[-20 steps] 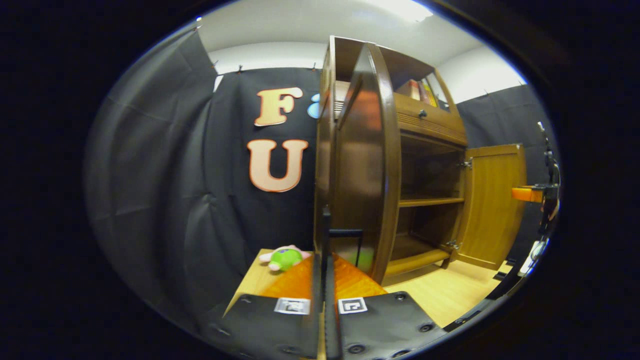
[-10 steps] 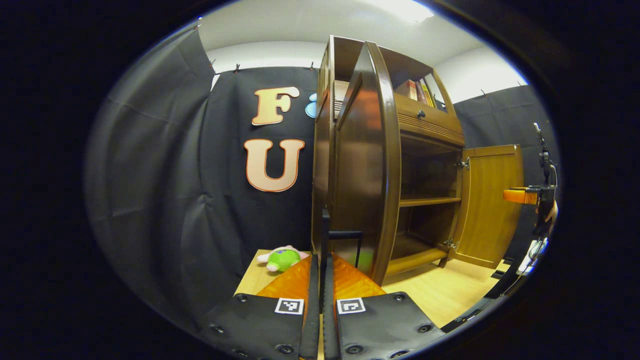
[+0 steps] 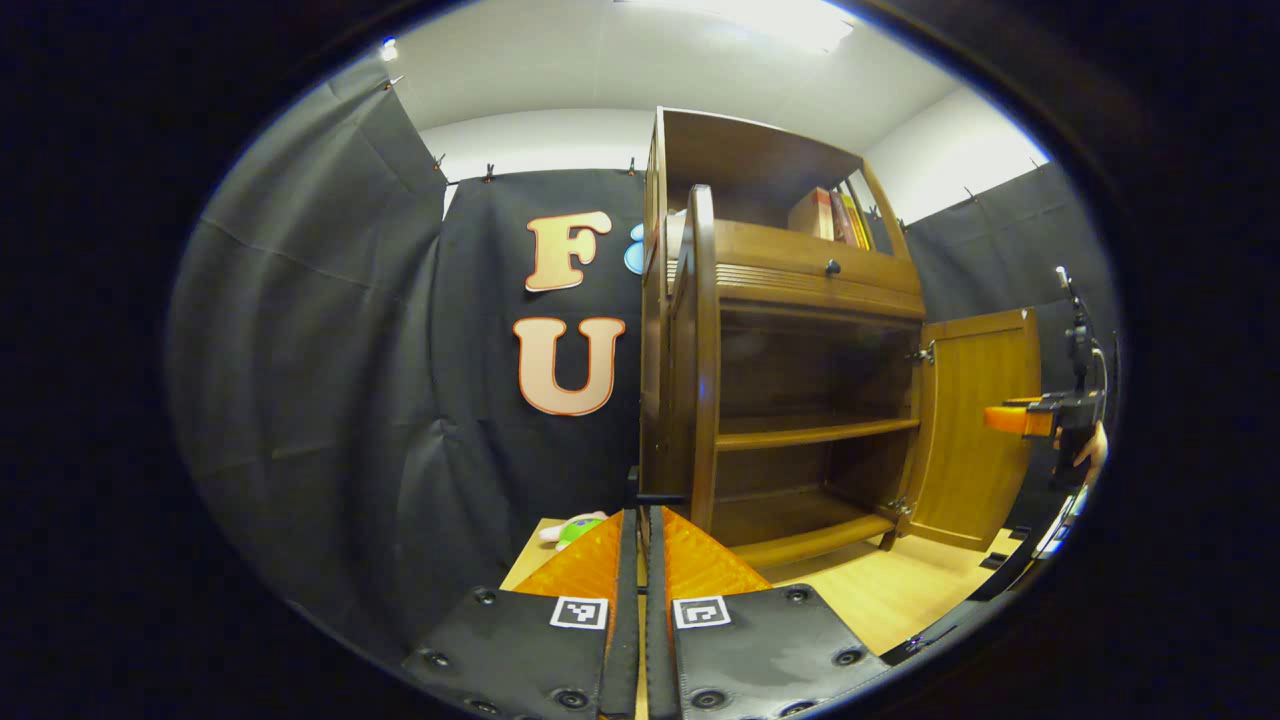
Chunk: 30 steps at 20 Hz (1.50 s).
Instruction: Open the right door of the double-door shoe cabinet with the right hand, and open the left door with the left hand.
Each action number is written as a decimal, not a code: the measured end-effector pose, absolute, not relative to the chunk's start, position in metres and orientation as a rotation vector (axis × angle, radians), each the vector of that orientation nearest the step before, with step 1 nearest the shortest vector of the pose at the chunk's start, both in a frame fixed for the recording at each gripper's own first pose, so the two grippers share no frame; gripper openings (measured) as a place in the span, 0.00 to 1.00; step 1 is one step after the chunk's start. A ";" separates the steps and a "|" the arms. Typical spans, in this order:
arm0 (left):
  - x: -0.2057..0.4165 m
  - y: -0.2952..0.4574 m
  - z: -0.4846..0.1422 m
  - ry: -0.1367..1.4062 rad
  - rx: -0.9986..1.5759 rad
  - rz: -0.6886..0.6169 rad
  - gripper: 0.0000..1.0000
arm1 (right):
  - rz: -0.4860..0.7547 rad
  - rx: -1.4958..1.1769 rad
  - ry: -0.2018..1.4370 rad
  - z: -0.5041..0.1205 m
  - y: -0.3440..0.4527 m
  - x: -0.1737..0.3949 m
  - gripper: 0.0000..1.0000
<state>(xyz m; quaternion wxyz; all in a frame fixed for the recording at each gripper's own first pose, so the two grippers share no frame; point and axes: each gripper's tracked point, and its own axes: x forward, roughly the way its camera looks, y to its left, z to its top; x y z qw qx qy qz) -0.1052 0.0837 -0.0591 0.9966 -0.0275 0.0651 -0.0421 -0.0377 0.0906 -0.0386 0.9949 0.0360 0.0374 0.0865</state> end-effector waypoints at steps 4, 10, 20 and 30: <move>-0.110 0.058 -0.042 0.134 -0.052 -0.092 0.07 | 0.183 0.086 0.075 -0.039 0.085 -0.038 0.92; -0.099 -0.008 -0.015 0.089 -0.018 -0.144 0.12 | 0.174 0.092 0.065 -0.035 0.064 -0.041 0.92; -0.068 -0.078 0.034 -0.029 0.029 -0.156 0.44 | 0.146 0.075 0.075 -0.030 0.035 -0.038 0.92; -0.040 -0.104 0.008 0.109 -0.102 -0.195 0.87 | 0.172 0.064 0.049 -0.006 0.042 -0.038 0.92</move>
